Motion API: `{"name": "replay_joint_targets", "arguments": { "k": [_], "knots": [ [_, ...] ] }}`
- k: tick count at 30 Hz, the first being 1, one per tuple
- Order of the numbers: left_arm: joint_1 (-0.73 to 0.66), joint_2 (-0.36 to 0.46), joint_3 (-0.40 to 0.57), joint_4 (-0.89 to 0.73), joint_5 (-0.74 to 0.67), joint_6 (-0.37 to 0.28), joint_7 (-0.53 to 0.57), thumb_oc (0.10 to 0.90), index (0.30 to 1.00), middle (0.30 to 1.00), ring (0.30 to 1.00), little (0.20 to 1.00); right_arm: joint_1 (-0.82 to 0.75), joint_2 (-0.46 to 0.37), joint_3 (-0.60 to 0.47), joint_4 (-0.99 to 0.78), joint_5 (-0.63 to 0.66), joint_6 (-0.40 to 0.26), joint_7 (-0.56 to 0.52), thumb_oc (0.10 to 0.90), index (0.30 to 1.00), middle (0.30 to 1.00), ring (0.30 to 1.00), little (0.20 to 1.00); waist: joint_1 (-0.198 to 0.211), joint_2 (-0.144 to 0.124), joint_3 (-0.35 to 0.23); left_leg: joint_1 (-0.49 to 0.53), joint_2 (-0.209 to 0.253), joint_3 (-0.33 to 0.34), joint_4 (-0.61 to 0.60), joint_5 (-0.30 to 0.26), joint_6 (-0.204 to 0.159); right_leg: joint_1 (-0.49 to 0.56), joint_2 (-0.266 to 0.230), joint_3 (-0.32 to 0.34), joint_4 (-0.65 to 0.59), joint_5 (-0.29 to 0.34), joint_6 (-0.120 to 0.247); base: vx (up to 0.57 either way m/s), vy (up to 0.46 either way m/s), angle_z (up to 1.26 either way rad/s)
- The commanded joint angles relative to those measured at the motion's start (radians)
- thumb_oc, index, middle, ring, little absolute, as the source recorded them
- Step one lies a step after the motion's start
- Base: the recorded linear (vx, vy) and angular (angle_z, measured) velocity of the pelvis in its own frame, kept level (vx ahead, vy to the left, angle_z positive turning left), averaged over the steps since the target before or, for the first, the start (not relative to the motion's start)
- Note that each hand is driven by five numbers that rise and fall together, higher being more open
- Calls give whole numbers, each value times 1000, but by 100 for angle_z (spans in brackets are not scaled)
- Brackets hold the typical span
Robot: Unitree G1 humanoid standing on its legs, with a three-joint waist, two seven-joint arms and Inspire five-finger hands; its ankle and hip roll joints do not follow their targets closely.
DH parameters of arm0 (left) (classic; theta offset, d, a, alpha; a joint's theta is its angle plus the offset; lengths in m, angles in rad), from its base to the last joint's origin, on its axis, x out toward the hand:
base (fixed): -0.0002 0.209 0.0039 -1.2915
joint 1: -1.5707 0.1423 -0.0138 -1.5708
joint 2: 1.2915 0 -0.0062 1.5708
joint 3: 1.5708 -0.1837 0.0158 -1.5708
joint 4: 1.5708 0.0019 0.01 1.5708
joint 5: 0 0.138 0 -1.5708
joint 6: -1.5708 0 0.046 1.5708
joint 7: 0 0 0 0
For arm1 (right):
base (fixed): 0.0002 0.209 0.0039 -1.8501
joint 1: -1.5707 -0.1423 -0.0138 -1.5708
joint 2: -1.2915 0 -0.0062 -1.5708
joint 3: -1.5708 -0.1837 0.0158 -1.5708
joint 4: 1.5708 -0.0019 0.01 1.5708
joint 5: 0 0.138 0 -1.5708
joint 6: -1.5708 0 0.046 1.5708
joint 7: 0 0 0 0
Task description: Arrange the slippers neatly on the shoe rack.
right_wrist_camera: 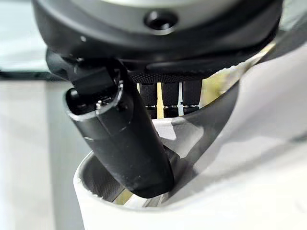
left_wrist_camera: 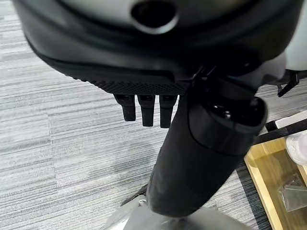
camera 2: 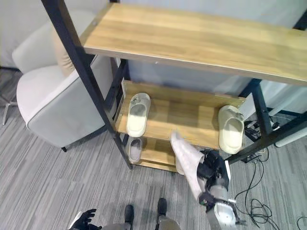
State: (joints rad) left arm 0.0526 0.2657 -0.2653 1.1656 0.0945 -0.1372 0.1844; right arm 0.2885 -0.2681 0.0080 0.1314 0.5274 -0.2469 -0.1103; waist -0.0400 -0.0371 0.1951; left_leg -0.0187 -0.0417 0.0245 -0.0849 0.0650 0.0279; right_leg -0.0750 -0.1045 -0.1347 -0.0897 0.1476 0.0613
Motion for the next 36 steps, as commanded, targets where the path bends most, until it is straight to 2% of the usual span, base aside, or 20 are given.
{"name": "replay_joint_targets", "arguments": {
  "k": [1, 10, 13, 16, 17, 18, 21, 22, 23, 24, 25, 26, 28, 31, 33, 36],
  "knots": [
    [-41, -37, 14, 70, 15, -27, -24, 800, 900, 900, 900, 900, -73, -43, -10, -96, 92, -68, 91, 400, 300, 300, 300, 300, 11, 46, -44, 44, 37, -25, -2, -109, -36, 56, -3, 19, 73, -179, 64, 32, 21, -6],
    [-31, -30, 38, 74, -25, -42, -40, 800, 900, 900, 900, 900, -61, -63, 65, -26, 163, -34, 166, 400, 300, 300, 300, 300, 8, 39, -48, 70, 39, -23, 4, -122, -34, 64, -2, 27, 108, -196, 58, 16, 4, -3],
    [-34, -18, 38, 28, -88, -52, -53, 800, 900, 900, 900, 900, -90, -66, 87, 13, 165, -32, 163, 400, 300, 300, 300, 300, 15, 31, -4, 33, 42, -28, 68, -136, -33, 24, -2, 35, 178, -218, 58, -89, 6, -4],
    [-74, 5, 57, -49, -235, -68, -39, 800, 900, 900, 900, 900, -157, -81, 119, 58, 117, -28, 121, 400, 300, 300, 300, 300, 25, 10, 86, -127, 35, -44, 270, -175, -37, -97, -15, 32, 343, -256, 50, -224, 1, -3],
    [-74, 5, 57, -49, -235, -68, -39, 800, 900, 900, 900, 900, -157, -81, 119, 58, 117, -28, 121, 400, 300, 300, 300, 300, 25, 10, 85, -128, 34, -44, 271, -175, -37, -98, -15, 31, 343, -256, 50, -163, -4, 23],
    [-97, 22, 27, -112, -251, -94, -17, 800, 900, 900, 900, 900, -215, -107, 143, 69, 59, -36, 89, 400, 300, 300, 300, 300, 34, 4, 130, -211, 31, -59, 371, -204, -37, -153, -20, 28, 418, -283, 42, -123, -9, 36],
    [-129, 48, -9, -203, -266, -120, 9, 800, 900, 900, 900, 900, -271, -121, 173, 88, 77, -58, 82, 400, 300, 300, 300, 300, 46, 3, 166, -305, 33, -74, 474, -235, -35, -230, -28, 16, 497, -308, 32, -127, -15, 34],
    [-143, 100, -65, -348, -203, -146, 44, 800, 900, 900, 900, 900, -327, -132, 187, 104, 84, -75, 54, 400, 300, 300, 300, 300, 59, 14, 197, -402, 30, -85, 561, -250, -38, -317, -37, 15, 571, -332, 26, -215, -31, 17],
    [-142, 125, -80, -434, -196, -152, 41, 800, 900, 900, 900, 900, -338, -139, 192, 95, 83, -85, 51, 400, 300, 300, 300, 300, 64, 19, 200, -457, 29, -90, 597, -257, -37, -370, -38, 16, 607, -347, 21, -242, -28, 15],
    [-149, 144, -89, -496, -207, -162, 39, 800, 900, 900, 900, 900, -369, -143, 199, 97, 95, -97, 43, 400, 300, 300, 300, 300, 69, 29, 207, -510, 28, -95, 633, -262, -34, -427, -42, 13, 651, -358, 18, -123, -21, 18],
    [-148, 145, -88, -497, -207, -162, 39, 800, 900, 900, 900, 900, -370, -143, 199, 98, 95, -97, 43, 400, 300, 300, 300, 300, 69, 28, 203, -516, 28, -95, 636, -263, -34, -433, -43, 13, 654, -359, 18, -110, -25, 43],
    [-168, 174, -111, -618, -225, -189, 44, 800, 900, 900, 900, 900, -453, -141, 206, 109, 111, -121, 16, 400, 300, 300, 300, 300, 82, 46, 219, -617, 26, -104, 725, -308, -33, -541, -46, 21, 759, -415, 12, -96, -27, 60],
    [-210, 181, -126, -741, -240, -205, 74, 800, 900, 900, 900, 900, -576, -138, 191, 74, 64, -156, -71, 400, 300, 300, 300, 300, 101, 66, 218, -784, 20, -113, 863, -347, -26, -707, -52, 26, 898, -464, -7, -179, -25, 40],
    [-245, 181, -159, -855, -235, -232, 129, 800, 900, 900, 900, 900, -759, -146, 197, 129, 24, -174, -190, 400, 300, 300, 300, 300, 129, 85, 212, -954, 21, -108, 1036, -409, -18, -878, -57, 44, 1060, -526, -18, -90, -15, 5],
    [-253, 181, -175, -922, -237, -249, 189, 800, 900, 900, 900, 900, -870, -179, 198, 138, -50, -178, -275, 400, 300, 300, 300, 300, 145, 97, 217, -1043, 18, -102, 1147, -456, -11, -964, -62, 56, 1166, -575, -30, -3, -6, -9],
    [-290, 197, -218, -992, -205, -257, 267, 800, 900, 900, 900, 900, -1035, -224, 187, 165, -60, -196, -366, 400, 300, 300, 300, 300, 165, 109, 225, -1174, 22, -106, 1351, -542, 9, -1101, -74, 78, 1366, -652, -42, 33, -15, -5]
  ]
}}
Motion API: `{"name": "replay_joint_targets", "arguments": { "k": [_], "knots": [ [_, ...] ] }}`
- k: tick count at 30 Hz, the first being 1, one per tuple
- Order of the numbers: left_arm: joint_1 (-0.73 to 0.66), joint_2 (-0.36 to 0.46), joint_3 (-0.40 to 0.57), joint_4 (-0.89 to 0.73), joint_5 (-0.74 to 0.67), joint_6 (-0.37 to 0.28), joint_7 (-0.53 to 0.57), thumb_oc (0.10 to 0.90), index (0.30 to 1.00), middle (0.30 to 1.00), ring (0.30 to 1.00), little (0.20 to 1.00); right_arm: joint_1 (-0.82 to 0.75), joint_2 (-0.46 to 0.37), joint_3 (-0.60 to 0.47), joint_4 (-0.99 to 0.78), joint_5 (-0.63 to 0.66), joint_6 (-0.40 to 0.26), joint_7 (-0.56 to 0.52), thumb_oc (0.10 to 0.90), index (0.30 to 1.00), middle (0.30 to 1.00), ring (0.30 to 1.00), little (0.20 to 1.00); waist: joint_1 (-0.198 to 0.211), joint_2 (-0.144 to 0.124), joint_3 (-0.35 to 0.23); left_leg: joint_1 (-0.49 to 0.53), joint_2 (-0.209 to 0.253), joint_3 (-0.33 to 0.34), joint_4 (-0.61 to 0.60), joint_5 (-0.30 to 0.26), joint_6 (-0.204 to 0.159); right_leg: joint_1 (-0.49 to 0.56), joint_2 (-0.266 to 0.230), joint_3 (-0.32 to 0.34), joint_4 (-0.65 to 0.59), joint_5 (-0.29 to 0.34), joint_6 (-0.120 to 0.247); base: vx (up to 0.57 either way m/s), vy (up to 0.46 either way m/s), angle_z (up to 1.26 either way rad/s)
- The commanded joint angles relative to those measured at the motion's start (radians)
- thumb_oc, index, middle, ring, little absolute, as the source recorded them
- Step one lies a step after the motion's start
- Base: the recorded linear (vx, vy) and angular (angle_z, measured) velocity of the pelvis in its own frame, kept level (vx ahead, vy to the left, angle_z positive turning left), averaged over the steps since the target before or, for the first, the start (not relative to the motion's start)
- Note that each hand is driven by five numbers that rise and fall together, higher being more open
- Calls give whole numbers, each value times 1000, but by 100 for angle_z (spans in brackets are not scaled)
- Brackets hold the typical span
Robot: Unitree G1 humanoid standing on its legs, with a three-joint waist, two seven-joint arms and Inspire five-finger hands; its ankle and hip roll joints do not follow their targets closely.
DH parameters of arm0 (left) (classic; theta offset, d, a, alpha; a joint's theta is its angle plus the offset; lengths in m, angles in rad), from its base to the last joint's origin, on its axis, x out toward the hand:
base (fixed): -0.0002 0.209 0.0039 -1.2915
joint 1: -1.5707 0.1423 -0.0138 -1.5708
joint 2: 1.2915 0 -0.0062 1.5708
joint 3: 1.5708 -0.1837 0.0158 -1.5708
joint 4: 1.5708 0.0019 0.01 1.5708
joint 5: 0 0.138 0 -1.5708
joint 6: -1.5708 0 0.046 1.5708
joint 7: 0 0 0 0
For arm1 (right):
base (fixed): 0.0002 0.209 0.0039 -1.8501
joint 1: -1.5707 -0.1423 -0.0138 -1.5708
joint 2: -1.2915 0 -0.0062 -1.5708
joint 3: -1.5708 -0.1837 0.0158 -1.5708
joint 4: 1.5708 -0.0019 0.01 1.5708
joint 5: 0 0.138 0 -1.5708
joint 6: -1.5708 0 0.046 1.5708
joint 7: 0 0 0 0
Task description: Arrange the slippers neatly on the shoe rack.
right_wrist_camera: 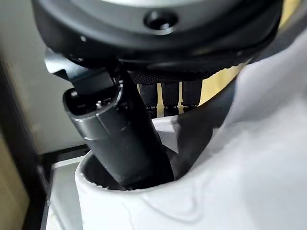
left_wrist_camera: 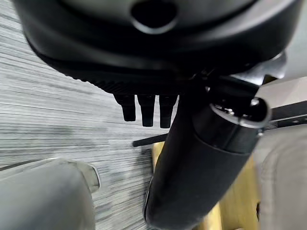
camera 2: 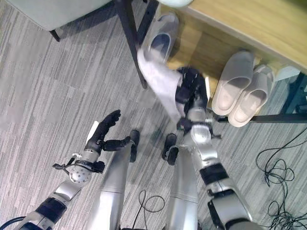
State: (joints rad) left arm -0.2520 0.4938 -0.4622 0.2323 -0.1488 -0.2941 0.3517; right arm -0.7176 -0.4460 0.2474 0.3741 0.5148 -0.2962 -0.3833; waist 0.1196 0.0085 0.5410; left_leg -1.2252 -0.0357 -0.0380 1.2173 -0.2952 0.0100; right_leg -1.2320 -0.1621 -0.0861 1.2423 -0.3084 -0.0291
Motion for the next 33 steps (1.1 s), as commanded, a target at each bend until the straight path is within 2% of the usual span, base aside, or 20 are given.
{"name": "replay_joint_targets", "arguments": {
  "k": [1, 2, 4, 5, 9, 11, 12, 17, 19, 23, 27, 33],
  "knots": [
    [4, -15, -42, -77, 68, -100, 118, 800, 900, 900, 900, 900, -83, -74, -52, -66, -49, -146, -115, 400, 300, 300, 300, 300, 7, 64, -114, 2, 14, -45, 109, -199, 31, 23, -18, 32, 95, -214, 43, 109, -16, 6],
    [-17, 16, -83, -106, 136, -94, 168, 800, 900, 900, 900, 900, -176, -111, -32, -36, -43, -151, -154, 400, 300, 300, 300, 300, 7, 65, -101, -81, 11, -42, 271, -259, 42, -63, -21, 48, 248, -264, 35, 97, -19, -4],
    [-16, 30, -113, -110, 165, -94, 231, 800, 900, 900, 900, 900, -241, -146, -19, -28, -45, -162, -204, 400, 300, 300, 300, 300, 6, 65, -81, -148, 12, -36, 418, -307, 48, -129, -21, 57, 387, -307, 22, 128, -19, 0],
    [-15, 55, -107, -135, 211, -102, 312, 800, 900, 900, 900, 900, -262, -163, -12, -33, -42, -167, -216, 400, 300, 300, 300, 300, 5, 66, -75, -183, 9, -37, 498, -336, 50, -160, -27, 59, 462, -330, 19, 133, -18, -1],
    [8, 123, -97, -280, 236, -109, 379, 800, 900, 900, 900, 900, -378, -237, 43, -13, -57, -153, -270, 400, 300, 300, 300, 300, 1, 68, -44, -278, -3, -58, 765, -421, 49, -255, -28, 109, 732, -400, 13, 156, 12, -3],
    [3, 132, -96, -291, 250, -100, 398, 800, 900, 900, 900, 900, -404, -236, 58, -11, -55, -144, -281, 400, 300, 300, 300, 300, -3, 67, -37, -292, -2, -60, 815, -437, 48, -270, -28, 120, 779, -403, 17, 99, 17, 0],
    [-2, 140, -92, -308, 252, -87, 442, 800, 900, 900, 900, 900, -450, -236, 102, -21, -85, -123, -301, 400, 300, 300, 300, 300, -11, 64, -21, -326, 8, -59, 945, -484, 45, -301, -32, 150, 903, -420, 21, 71, 30, -5],
    [-6, 141, -67, -311, 252, -76, 482, 800, 900, 900, 900, 900, -440, -223, 97, -50, -93, -122, -320, 400, 300, 300, 300, 300, -28, 60, -21, -344, 10, -51, 1027, -515, 38, -321, -38, 176, 995, -434, 28, 51, 9, 1],
    [-7, 154, -56, -337, 242, -88, 477, 800, 900, 900, 900, 900, -450, -223, 83, -69, -93, -143, -325, 400, 300, 300, 300, 300, -29, 49, -21, -345, 12, -51, 1052, -522, 31, -321, -51, 186, 1029, -445, 20, 38, 4, 8],
    [20, 185, -66, -396, 219, -113, 466, 800, 900, 900, 900, 900, -605, -254, 155, 26, -111, -127, -359, 400, 300, 300, 300, 300, -1, 30, -21, -345, 16, -58, 1028, -513, 32, -337, -54, 185, 1017, -428, 4, -30, 42, 4],
    [36, 189, -75, -404, 220, -121, 491, 800, 900, 900, 900, 900, -682, -269, 222, 145, -75, -119, -374, 400, 300, 300, 300, 300, 13, 28, -21, -345, 30, -72, 1035, -519, 38, -338, -55, 172, 1017, -433, -4, -40, 50, -7],
    [46, 183, -59, -382, 229, -103, 513, 800, 900, 900, 900, 900, -676, -299, 249, 165, -61, -113, -371, 400, 300, 300, 300, 300, 8, 21, -21, -345, 43, -81, 1049, -537, 47, -338, -38, 167, 1015, -442, -8, -27, 19, -17]
  ]
}}
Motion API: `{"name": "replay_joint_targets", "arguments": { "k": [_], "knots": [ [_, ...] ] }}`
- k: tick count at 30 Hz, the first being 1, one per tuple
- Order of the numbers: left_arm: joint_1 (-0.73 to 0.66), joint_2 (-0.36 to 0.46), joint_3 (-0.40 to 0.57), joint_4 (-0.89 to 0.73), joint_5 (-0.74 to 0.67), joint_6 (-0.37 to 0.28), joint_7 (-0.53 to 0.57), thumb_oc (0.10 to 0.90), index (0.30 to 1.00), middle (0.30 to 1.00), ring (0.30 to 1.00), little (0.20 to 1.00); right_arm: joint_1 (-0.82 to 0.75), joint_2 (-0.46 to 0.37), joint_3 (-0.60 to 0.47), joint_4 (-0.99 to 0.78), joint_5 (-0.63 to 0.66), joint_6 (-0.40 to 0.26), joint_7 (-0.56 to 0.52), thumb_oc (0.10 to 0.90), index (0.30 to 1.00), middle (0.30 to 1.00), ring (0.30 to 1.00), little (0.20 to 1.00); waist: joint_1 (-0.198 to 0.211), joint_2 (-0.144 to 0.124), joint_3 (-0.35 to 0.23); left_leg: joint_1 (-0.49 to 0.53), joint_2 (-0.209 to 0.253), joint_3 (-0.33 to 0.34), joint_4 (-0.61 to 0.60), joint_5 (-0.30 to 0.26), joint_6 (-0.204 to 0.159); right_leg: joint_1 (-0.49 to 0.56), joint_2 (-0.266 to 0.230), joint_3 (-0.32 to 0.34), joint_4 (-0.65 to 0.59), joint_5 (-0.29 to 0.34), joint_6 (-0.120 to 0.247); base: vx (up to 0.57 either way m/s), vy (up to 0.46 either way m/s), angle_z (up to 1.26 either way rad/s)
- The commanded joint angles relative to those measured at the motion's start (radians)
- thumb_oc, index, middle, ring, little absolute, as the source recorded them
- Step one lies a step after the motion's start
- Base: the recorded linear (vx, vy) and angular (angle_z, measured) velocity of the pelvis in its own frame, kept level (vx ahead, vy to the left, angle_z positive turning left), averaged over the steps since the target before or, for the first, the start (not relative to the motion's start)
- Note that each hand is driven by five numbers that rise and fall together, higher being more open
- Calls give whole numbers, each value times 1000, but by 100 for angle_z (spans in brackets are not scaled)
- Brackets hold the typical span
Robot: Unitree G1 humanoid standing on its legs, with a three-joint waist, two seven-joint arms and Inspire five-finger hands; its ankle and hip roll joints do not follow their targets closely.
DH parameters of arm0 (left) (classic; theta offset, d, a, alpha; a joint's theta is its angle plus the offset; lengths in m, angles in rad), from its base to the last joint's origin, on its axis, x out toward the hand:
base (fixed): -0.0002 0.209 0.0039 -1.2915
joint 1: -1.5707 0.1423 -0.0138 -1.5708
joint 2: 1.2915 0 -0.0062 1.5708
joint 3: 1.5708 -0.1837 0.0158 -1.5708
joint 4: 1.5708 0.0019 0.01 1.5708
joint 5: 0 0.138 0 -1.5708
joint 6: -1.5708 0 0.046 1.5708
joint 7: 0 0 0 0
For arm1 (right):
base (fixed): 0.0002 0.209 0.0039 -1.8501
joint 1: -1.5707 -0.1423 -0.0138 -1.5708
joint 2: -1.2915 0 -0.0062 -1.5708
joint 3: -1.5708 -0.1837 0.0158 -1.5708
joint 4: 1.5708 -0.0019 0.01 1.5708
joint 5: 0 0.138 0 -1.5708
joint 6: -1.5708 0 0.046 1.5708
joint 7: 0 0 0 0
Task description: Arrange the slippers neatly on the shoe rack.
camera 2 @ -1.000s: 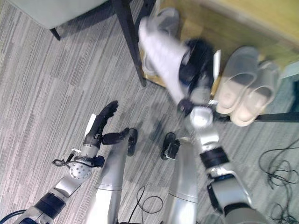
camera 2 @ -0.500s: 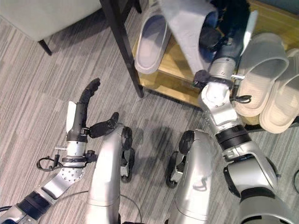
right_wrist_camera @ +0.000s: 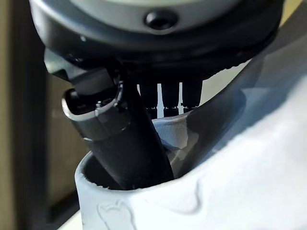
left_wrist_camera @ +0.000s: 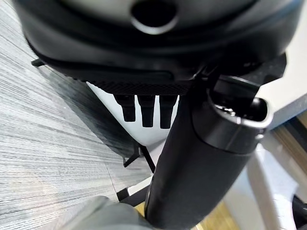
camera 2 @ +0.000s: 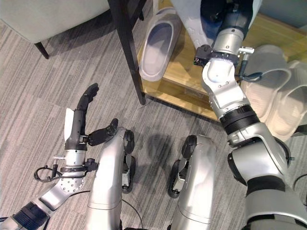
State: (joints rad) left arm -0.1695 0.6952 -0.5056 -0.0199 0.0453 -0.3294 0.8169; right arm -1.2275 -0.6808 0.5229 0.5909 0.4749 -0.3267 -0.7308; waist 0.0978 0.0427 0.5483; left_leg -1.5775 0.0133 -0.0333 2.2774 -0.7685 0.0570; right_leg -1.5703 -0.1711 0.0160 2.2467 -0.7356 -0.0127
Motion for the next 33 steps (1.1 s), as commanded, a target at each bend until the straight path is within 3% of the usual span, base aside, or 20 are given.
{"name": "replay_joint_targets", "arguments": {
  "k": [1, 10, 16, 25, 29, 30, 33],
  "knots": [
    [-37, -18, -16, -130, 36, -67, 48, 800, 900, 900, 900, 900, -167, -64, -26, -51, -21, -83, -23, 400, 300, 300, 300, 300, 30, -14, -28, 8, -6, -86, -11, -64, 0, 0, -29, 65, 11, -15, -25, -41, 21, -7],
    [10, -15, -2, -149, 13, -81, 46, 800, 900, 900, 900, 900, -115, -63, -52, 93, 67, -100, -5, 400, 300, 300, 300, 300, 28, -9, -28, 8, -1, -94, -11, -59, 5, 0, -25, 46, -7, -6, -32, -44, 24, -2],
    [67, 18, 2, -189, -1, -105, 38, 800, 900, 900, 900, 900, -133, -72, -7, 179, 122, -101, 20, 400, 300, 300, 300, 300, 44, 2, -28, 8, 0, -107, -10, -65, 7, 0, -26, 36, -26, 12, -38, -49, 27, -8],
    [86, 23, 30, -152, -6, -115, 45, 800, 900, 900, 900, 900, -73, -63, -19, 257, 158, -101, 55, 400, 300, 300, 300, 300, 48, -4, -28, 8, 0, -112, -24, -57, 12, 0, -14, 33, -48, 25, -42, -13, 4, -5],
    [102, 53, 35, -156, -4, -118, 22, 800, 900, 900, 900, 900, -79, -64, -12, 276, 166, -101, 71, 400, 300, 300, 300, 300, 52, -6, -28, 8, 1, -115, -24, -54, 9, 0, -11, 27, -59, 36, -44, -22, 0, 0],
    [100, 102, 17, -146, 45, -97, 12, 800, 900, 900, 900, 900, -111, -48, -11, 326, 213, -111, 82, 400, 300, 300, 300, 300, 56, 2, -28, 8, 2, -120, -23, -52, 9, 0, -10, 26, -64, 42, -44, -36, 5, -1],
    [122, 146, 32, -118, 56, -86, 5, 800, 900, 900, 900, 900, -132, -35, 25, 395, 219, -88, 104, 400, 300, 300, 300, 300, 65, 11, -28, 8, 5, -124, -25, -50, 8, 0, -6, 25, -67, 45, -47, -36, 22, -2]
  ]
}}
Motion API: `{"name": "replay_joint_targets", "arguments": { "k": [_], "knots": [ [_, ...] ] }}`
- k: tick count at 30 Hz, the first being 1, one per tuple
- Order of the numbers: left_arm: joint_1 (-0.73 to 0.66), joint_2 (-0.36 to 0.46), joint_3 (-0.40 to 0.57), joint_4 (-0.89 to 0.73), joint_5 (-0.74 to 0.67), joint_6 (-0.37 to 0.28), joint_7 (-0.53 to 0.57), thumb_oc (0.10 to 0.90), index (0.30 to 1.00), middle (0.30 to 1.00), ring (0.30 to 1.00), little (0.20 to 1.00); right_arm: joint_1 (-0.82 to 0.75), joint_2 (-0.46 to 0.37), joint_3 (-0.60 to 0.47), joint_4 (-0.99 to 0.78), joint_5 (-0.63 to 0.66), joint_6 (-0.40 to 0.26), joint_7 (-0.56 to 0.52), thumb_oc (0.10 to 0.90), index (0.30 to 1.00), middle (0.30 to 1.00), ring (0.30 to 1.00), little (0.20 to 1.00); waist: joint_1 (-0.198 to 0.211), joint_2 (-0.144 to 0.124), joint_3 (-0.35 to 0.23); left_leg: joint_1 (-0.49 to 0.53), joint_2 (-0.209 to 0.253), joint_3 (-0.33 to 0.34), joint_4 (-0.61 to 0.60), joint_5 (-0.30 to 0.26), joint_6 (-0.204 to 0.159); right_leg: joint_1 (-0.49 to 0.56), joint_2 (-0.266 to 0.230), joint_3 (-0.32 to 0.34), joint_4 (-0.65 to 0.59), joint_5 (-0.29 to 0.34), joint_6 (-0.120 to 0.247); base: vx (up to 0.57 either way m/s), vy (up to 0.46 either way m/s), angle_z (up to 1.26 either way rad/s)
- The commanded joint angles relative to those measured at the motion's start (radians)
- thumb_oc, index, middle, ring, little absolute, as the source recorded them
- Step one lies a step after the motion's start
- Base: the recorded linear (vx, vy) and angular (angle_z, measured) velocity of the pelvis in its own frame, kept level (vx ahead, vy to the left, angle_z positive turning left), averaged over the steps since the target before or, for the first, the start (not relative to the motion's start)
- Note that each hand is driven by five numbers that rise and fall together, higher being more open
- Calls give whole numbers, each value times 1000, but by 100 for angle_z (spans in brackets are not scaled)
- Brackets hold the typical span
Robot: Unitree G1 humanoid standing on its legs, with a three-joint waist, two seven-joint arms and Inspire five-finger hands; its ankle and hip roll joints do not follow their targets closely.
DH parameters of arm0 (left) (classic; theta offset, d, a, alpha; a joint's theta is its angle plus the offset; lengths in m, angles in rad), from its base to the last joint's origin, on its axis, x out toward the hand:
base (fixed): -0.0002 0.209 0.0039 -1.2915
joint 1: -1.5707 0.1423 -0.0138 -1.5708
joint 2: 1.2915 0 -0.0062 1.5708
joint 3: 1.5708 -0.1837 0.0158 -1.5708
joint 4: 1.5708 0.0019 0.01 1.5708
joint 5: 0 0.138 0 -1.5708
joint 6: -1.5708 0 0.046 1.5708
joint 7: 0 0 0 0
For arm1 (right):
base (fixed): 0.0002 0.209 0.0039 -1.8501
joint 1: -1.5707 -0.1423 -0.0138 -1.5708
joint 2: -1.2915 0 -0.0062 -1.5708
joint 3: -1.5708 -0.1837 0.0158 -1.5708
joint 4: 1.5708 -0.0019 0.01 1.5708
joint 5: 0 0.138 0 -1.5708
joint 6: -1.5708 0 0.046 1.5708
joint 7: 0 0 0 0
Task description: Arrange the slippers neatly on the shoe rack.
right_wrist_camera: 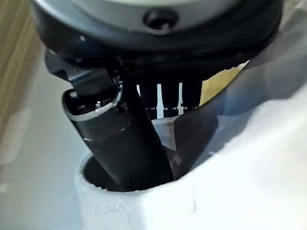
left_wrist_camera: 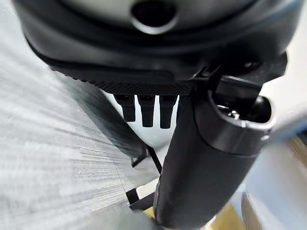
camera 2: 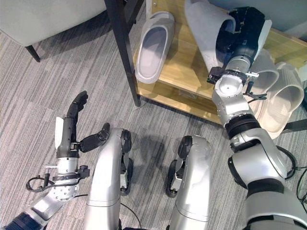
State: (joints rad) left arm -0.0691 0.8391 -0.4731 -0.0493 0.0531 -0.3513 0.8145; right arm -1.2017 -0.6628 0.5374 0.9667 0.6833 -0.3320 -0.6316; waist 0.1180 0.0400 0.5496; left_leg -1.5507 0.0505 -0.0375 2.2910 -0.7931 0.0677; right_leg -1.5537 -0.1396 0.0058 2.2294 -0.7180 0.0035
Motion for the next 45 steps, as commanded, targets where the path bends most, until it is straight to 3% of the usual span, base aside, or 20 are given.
{"name": "replay_joint_targets", "arguments": {
  "k": [1, 3, 4, 5, 11, 14, 17, 22, 31, 33, 38, 45],
  "knots": [
    [32, 1, 18, -81, 35, -69, 7, 800, 900, 900, 900, 900, -159, -51, 21, 28, 2, -73, 9, 400, 300, 300, 300, 300, 46, 15, -30, -19, -31, -119, -40, -24, -4, -16, -38, 36, -51, 28, -63, -47, 25, -4],
    [52, 2, 49, -75, 33, -71, 12, 800, 900, 900, 900, 900, -157, -50, 35, 34, -20, -59, 9, 400, 300, 300, 300, 300, 45, 16, -30, -19, -32, -119, -46, -20, -6, -16, -39, 38, -53, 30, -63, -11, 4, -2],
    [58, 4, 64, -73, 36, -70, 18, 800, 900, 900, 900, 900, -150, -51, 32, 41, -24, -61, 2, 543, 514, 514, 514, 514, 45, 16, -30, -19, -33, -117, -52, -18, -8, -16, -40, 39, -56, 31, -64, 0, 0, 0],
    [64, 9, 75, -74, 43, -69, 23, 800, 900, 900, 900, 900, -142, -42, 21, 44, -17, -67, 2, 800, 900, 900, 900, 900, 44, 13, -30, -19, -35, -117, -56, -14, -9, -16, -39, 42, -57, 35, -65, 0, 0, 0],
    [81, 14, 111, -57, 35, -69, 13, 800, 900, 900, 900, 900, -107, -22, 15, 21, 11, -76, 29, 800, 900, 900, 900, 900, 46, 12, -30, -19, -34, -111, -70, -11, -12, -16, -36, 41, -68, 38, -67, 0, 0, 0],
    [118, -49, 109, -44, -102, -91, -51, 800, 900, 900, 900, 900, -59, 11, -16, -40, 61, -91, 42, 800, 900, 900, 900, 900, 43, 14, -30, -19, -37, -113, -67, -16, -9, -16, -34, 36, -73, 37, -69, 14, 13, -3],
    [121, -48, 110, -39, -103, -85, -55, 800, 900, 900, 900, 900, -58, 9, -17, -47, 62, -89, 43, 800, 900, 900, 900, 900, 43, 14, -30, -19, -39, -115, -65, -17, -10, -16, -33, 36, -71, 35, -68, 5, 4, -1],
    [145, -51, 107, -16, -94, -60, -87, 800, 900, 900, 900, 900, -36, -30, -3, -81, 23, -65, 51, 800, 900, 900, 900, 900, 37, 10, -30, -19, -40, -111, -64, -24, -8, -16, -27, 47, -69, 32, -68, 0, 0, 0],
    [170, -64, 129, 1, -89, -52, -100, 800, 900, 900, 900, 900, 110, -103, -75, -341, -7, -105, 61, 800, 900, 900, 900, 900, 18, -3, -30, -19, -41, -100, -70, -26, -7, -16, -27, 55, -71, 26, -71, 0, 0, 0],
    [173, -79, 148, 6, -78, -40, -94, 800, 900, 900, 900, 900, 173, -160, -101, -469, -65, -104, 57, 800, 900, 900, 900, 900, 7, -12, -30, -19, -43, -100, -69, -26, -8, -16, -26, 58, -68, 22, -69, 0, 0, 0],
    [177, -78, 172, -23, -56, -45, -85, 800, 900, 900, 900, 900, 219, -199, -142, -502, -132, -95, 34, 800, 900, 900, 900, 900, 7, -17, -30, -19, -45, -97, -71, -25, -7, -16, -29, 62, -67, 23, -67, 0, 0, 0],
    [186, -90, 168, -28, -57, -43, -84, 800, 900, 900, 900, 900, 300, -255, -185, -608, -87, -128, 63, 800, 900, 900, 900, 900, 1, -29, -30, -19, -46, -96, -79, -21, -8, -16, -31, 63, -73, 27, -69, 0, 0, 0]
  ]
}}
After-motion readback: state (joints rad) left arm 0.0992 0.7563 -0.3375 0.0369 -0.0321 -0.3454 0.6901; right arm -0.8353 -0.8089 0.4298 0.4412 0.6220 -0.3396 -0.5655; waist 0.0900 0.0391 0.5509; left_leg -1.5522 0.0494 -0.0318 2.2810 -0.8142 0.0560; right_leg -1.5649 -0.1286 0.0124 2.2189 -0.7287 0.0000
